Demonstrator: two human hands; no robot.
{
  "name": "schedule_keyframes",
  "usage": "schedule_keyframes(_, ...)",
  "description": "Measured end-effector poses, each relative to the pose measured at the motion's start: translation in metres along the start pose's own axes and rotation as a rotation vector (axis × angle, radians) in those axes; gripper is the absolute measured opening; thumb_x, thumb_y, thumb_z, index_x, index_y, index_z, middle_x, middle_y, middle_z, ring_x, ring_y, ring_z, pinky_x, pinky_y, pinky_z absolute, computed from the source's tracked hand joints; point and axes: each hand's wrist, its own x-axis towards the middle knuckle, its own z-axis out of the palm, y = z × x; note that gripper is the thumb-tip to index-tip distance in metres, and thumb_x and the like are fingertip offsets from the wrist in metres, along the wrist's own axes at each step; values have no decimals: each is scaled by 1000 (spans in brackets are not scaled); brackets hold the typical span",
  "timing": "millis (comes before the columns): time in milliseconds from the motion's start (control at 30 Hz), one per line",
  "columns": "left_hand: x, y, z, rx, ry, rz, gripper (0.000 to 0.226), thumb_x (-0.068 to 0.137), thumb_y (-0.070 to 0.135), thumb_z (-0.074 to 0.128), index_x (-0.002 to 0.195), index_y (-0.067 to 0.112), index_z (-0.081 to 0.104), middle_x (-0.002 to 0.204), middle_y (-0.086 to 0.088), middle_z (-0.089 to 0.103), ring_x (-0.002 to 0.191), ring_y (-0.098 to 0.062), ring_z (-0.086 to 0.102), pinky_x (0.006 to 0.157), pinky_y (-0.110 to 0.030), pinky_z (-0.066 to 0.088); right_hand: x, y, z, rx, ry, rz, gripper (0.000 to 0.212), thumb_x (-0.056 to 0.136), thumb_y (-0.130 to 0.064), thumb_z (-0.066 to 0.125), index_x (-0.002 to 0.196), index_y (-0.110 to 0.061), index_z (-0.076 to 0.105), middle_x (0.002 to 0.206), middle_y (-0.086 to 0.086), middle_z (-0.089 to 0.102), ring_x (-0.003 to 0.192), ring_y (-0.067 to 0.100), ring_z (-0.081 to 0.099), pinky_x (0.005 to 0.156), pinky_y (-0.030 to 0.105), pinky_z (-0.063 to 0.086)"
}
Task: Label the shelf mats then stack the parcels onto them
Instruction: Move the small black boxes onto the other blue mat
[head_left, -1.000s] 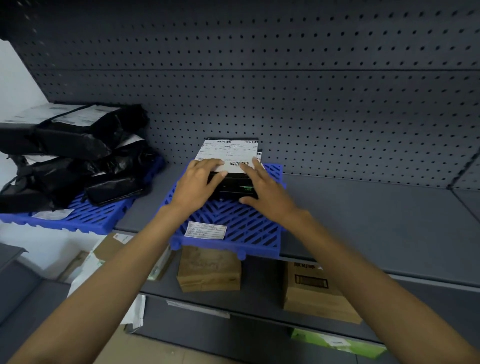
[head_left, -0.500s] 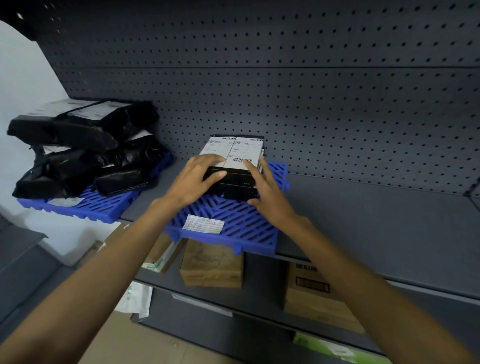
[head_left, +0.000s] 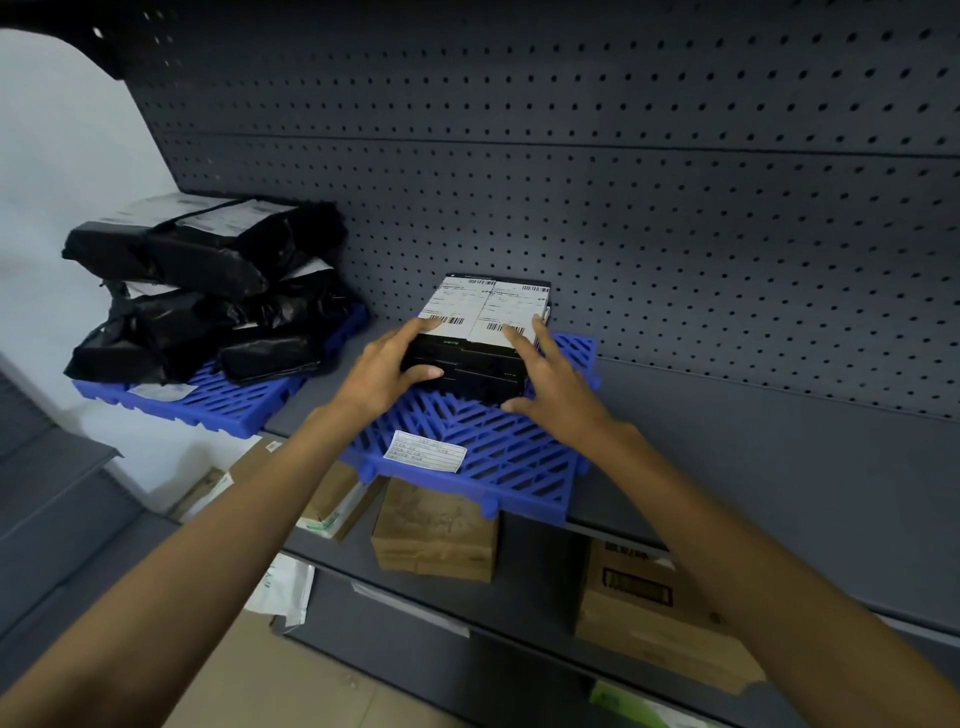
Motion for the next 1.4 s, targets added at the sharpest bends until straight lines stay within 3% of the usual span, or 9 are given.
schedule_keyframes(100,1,2,2,32,4,-12,62,87,30,72,141,32,42,129,-10,57,116,-27,55,98,-44,47,5,-3,-8,-28,-12,24,88,89,-40,68,158,-25,16,165,7,-4,148,30,22,114,52,28)
schedule_keyframes(167,3,4,2,53,1,-14,60,87,27,72,140,29,42,131,-11,57,117,-28,55,97,-45,48,6,-8,-9,-55,46,17,77,92,-37,65,156,-23,23,165,8,8,147,31,25,113,55,27)
schedule_keyframes(400,2,9,4,37,17,-26,56,90,21,70,139,23,43,135,-11,55,120,-30,54,96,-46,48,5,-15,-9,-362,165,-37,65,93,-37,62,151,-18,36,159,10,30,123,31,58,92,45,55)
schedule_keyframes(567,1,15,1,103,-3,-71,56,91,28,68,139,28,40,136,-9,53,120,-32,52,97,-50,46,9,-16,-13,-502,174,-89,62,94,-44,59,147,-20,39,151,5,44,138,29,39,103,45,42)
schedule_keyframes(733,8,21,-21,363,-97,-8,65,90,29,68,148,29,37,153,1,35,135,-29,42,102,-50,43,20,-27,-27,-501,111,-176,62,90,-53,59,142,-22,44,140,1,53,128,26,48,99,41,42)
schedule_keyframes(867,12,20,-31,424,-254,53,70,91,20,67,152,26,32,156,2,32,138,-27,38,105,-49,41,28,-33,-33,-588,-26,-191,69,84,-45,72,141,-20,42,134,4,56,119,28,55,86,40,47)
schedule_keyframes(1100,7,25,-17,441,-111,103,54,99,23,54,150,28,36,155,2,37,132,-28,47,98,-44,47,28,-28,-37,-630,24,-194,48,88,-32,71,129,-17,50,121,6,62,104,30,63,67,36,44)
schedule_keyframes(1333,9,26,-30,412,-202,122,51,102,32,48,151,29,34,156,5,34,136,-26,43,102,-48,45,42,-28,-60,-394,-279,-70,59,95,-14,61,148,-26,40,150,3,45,135,25,43,107,43,41)
schedule_keyframes(1400,7,25,-42,421,-175,132,49,103,34,45,150,28,35,153,5,37,133,-28,45,98,-50,47,49,-34,-68,-344,-257,-96,50,100,-7,49,146,-26,44,149,4,46,134,24,45,106,40,42)
